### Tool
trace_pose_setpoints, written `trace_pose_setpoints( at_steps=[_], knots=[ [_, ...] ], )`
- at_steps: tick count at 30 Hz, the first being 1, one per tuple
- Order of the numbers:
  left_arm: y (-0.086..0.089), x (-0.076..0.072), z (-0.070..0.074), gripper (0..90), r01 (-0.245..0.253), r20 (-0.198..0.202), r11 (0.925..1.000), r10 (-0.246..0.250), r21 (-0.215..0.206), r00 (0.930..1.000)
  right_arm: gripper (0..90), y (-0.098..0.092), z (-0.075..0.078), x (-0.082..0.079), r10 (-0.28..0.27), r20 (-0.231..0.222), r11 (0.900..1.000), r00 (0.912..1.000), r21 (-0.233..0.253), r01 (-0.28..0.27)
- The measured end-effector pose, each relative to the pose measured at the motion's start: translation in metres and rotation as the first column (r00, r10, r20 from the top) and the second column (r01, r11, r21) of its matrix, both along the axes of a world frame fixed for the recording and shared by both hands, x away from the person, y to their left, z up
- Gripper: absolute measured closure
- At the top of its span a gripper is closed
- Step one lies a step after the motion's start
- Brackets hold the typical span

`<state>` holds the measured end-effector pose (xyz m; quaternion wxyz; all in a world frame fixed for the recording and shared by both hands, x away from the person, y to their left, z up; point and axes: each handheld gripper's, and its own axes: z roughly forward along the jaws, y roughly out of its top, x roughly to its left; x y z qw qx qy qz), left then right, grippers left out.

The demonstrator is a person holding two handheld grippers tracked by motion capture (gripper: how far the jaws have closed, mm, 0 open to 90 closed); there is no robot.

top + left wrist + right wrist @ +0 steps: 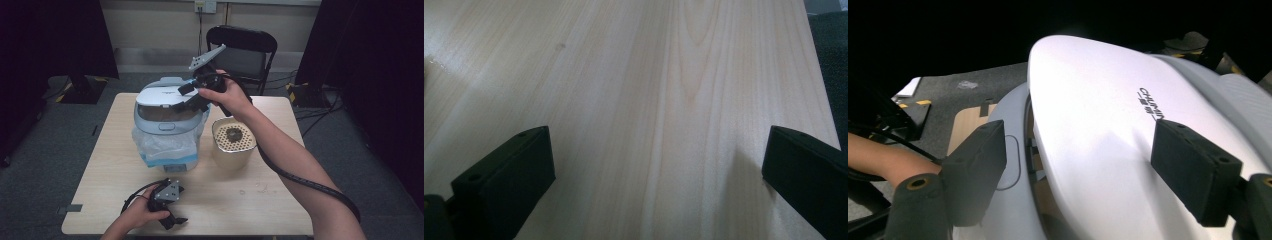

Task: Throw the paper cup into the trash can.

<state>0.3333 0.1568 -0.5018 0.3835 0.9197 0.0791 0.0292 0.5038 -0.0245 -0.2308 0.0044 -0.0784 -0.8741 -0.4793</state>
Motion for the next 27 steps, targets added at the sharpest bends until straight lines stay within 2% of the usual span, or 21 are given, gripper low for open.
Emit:
trace_pose_setpoints(
  at_steps=[5, 8, 9, 12, 15, 17, 20, 22, 23, 27],
  knots=[
    [0.0, 0.0, 0.0, 0.0, -0.001, 0.0, 1.0, 0.001, -0.001, 1.0, 34.4, 0.003, -0.008, 0.0, 0.011, -0.036, 1.0, 0.9993, 0.001, -0.011],
    [0.0, 0.0, 0.0, 0.0, 0.0, -0.001, 1.0, 0.0, 0.0, 1.0, 45.6, 0.004, -0.015, 0.002, -0.001, -0.053, 1.0, 0.9986, -0.016, 0.0],
    [0.0, 0.0, 0.001, 0.0, -0.002, 0.016, 1.0, 0.002, 0.004, 0.9999, 49.3, 0.005, -0.017, 0.002, -0.006, -0.051, 1.0, 0.9987, -0.021, 0.005],
    [0.0, 0.0, 0.0, 0.0, -0.003, 0.014, 1.0, 0.003, 0.002, 0.9999, 54.4, 0.005, -0.021, 0.003, -0.015, -0.042, 1.0, 0.999, -0.013, 0.015],
    [0.0, 0.0, 0.001, 0.0, -0.002, 0.015, 1.0, 0.002, 0.004, 0.9999, 55.8, 0.006, -0.022, 0.005, -0.031, -0.038, 1.0, 0.9988, -0.005, 0.031],
    [0.0, 0.0, 0.001, 0.0, -0.002, 0.015, 1.0, 0.002, 0.003, 0.9999, 55.9, 0.008, -0.022, 0.006, -0.039, -0.006, 0.999, 0.9992, -0.016, 0.038],
    [0.0, 0.0, 0.0, 0.0, 0.0, 0.0, 1.0, 0.0, 0.0, 1.0, 56.1, 0.011, -0.023, 0.007, -0.048, 0.006, 0.999, 0.9988, -0.014, 0.048],
    [0.0, 0.0, 0.0, 0.0, 0.0, 0.0, 1.0, 0.0, 0.0, 1.0, 56.2, 0.011, -0.024, 0.008, -0.052, 0.008, 0.999, 0.9986, -0.003, 0.053],
    [0.0, 0.0, 0.001, 0.0, -0.002, 0.015, 1.0, 0.002, 0.004, 0.9999, 56.6, 0.012, -0.025, 0.009, -0.049, 0.01, 0.999, 0.9987, -0.003, 0.05],
    [0.0, 0.0, 0.001, 0.0, -0.002, 0.016, 1.0, 0.002, 0.003, 0.9999, 57.1, 0.01, -0.027, 0.009, -0.052, 0.014, 0.999, 0.9985, 0.014, 0.052]
  ],
)
